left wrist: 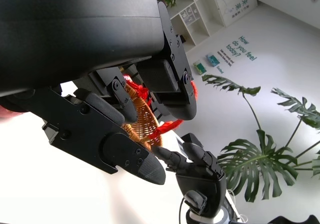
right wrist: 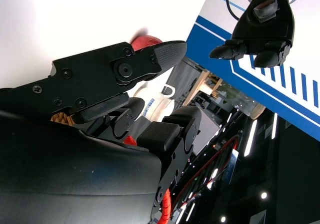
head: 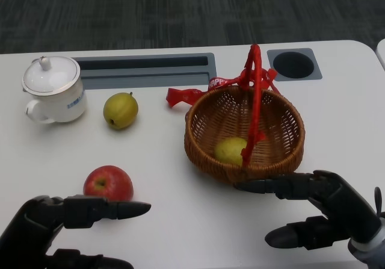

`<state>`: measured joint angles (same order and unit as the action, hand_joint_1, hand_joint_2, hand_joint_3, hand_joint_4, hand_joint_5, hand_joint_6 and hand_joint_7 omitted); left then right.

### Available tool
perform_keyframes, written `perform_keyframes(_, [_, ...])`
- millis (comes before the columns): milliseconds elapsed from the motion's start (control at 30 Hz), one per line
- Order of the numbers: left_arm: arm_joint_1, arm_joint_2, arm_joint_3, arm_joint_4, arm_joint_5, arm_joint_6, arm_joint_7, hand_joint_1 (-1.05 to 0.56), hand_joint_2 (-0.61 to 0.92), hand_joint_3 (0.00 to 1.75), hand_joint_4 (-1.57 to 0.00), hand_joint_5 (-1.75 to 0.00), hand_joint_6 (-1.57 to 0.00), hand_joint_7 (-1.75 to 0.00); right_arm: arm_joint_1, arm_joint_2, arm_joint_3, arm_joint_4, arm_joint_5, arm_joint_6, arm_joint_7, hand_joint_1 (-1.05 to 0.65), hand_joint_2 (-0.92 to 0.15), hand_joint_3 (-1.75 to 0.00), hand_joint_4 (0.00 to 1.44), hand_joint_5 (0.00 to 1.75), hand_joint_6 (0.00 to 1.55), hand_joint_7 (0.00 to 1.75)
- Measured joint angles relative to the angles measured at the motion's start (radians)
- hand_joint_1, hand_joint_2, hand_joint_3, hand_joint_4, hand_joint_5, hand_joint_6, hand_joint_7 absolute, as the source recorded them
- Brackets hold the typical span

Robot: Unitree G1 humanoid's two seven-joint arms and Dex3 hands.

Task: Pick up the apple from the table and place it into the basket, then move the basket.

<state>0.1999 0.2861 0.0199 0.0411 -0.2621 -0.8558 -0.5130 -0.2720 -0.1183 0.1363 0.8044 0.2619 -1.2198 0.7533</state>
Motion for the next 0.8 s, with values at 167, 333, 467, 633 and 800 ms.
perform_keyframes(167, [0.000,0.000,0.000,0.000,-0.006,0.001,-0.002,-0.33,0.75,0.00,-1.00,0.00,-0.95,0.00,0.000,0.002,0.000,0.000,0.000,0.000,0.000,-0.46,-0.85,0.00,0.77,0.00,0.72,0.00])
perform_keyframes(333, [0.001,0.000,0.002,0.000,-0.006,0.001,-0.002,-0.33,0.74,0.00,-1.00,0.00,-0.95,0.00,0.000,0.003,-0.001,-0.002,0.005,0.004,0.000,-0.46,-0.85,0.00,0.77,0.00,0.71,0.00])
perform_keyframes(467, [0.003,0.000,0.005,0.000,-0.006,0.002,-0.002,-0.33,0.75,0.00,-1.00,0.00,-0.94,0.00,0.000,0.003,-0.002,-0.002,0.006,0.004,0.000,-0.47,-0.85,0.00,0.77,0.00,0.71,0.00])
perform_keyframes(633, [0.003,-0.003,0.016,0.000,0.006,0.001,0.000,-0.38,0.73,0.00,-0.87,0.00,-0.81,0.00,-0.001,0.003,-0.002,-0.002,0.008,0.004,0.005,-0.46,-0.85,0.00,0.77,0.00,0.72,0.00])
perform_keyframes(800, [-0.018,-0.022,0.054,0.006,0.088,-0.027,0.042,-0.53,0.70,0.00,-0.62,0.00,-0.59,0.00,-0.004,0.003,-0.003,-0.001,0.009,0.004,0.008,-0.47,-0.84,0.00,0.78,0.00,0.73,0.00])
